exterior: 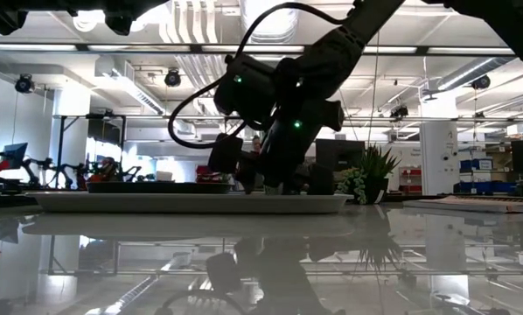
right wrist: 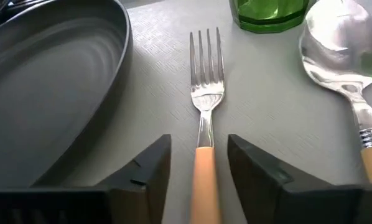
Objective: Pick and place plate/cup/fork/spoon on tray
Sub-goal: Put the brown fork on the gray serving tray between the brown spoon and black plate
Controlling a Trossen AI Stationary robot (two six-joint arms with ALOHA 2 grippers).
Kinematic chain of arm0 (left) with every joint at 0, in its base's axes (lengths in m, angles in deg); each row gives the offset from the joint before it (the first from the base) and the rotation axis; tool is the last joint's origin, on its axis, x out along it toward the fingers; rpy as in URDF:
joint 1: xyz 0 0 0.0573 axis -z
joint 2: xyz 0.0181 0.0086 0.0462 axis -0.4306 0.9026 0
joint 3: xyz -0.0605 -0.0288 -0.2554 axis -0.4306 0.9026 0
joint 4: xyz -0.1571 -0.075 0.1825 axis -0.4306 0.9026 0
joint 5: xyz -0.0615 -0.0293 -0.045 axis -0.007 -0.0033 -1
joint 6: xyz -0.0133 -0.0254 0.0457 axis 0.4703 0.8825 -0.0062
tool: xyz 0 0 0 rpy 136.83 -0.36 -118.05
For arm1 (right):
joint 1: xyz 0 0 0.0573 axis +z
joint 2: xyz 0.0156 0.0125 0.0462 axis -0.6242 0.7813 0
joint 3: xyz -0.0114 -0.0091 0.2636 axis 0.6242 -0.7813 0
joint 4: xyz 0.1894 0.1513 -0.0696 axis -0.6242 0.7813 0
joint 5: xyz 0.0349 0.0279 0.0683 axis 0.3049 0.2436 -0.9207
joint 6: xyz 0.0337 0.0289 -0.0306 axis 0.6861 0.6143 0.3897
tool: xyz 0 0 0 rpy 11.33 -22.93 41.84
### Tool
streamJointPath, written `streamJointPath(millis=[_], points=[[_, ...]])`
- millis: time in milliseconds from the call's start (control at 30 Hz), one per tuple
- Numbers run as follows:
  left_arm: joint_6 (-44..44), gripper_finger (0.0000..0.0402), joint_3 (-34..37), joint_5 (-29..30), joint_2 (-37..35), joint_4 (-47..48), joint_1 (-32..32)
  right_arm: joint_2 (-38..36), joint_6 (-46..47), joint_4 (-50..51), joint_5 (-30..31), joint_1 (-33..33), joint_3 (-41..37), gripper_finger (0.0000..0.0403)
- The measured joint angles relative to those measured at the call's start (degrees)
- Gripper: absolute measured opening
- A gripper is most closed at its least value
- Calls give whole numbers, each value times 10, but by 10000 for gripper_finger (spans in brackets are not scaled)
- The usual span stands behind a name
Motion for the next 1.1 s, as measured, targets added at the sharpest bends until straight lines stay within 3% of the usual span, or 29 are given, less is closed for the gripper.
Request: streamJointPath(millis=[167,367,533,600,767,900,967,1100], points=[[0,79,0,0,0,0,0,-16,-20,3,-2,1,0,176],[0,79,0,0,0,0,0,-56,-41,28,-15,17,0,185],[0,79,0,0,0,0,0,-101,-142,54,-8,27,0,186],[0,79,0,0,0,0,0,-123,-195,75,-34,27,0,182],[0,79,0,0,0,0,0,-165,-334,124,-153,21,0,140],[0,79,0,0,0,0,0,-181,-406,143,-268,3,-5,63],[0,79,0,0,0,0,0,-181,-436,151,-289,-8,-8,24],[0,79,0,0,0,0,0,-178,-492,162,-341,-28,-17,11]])
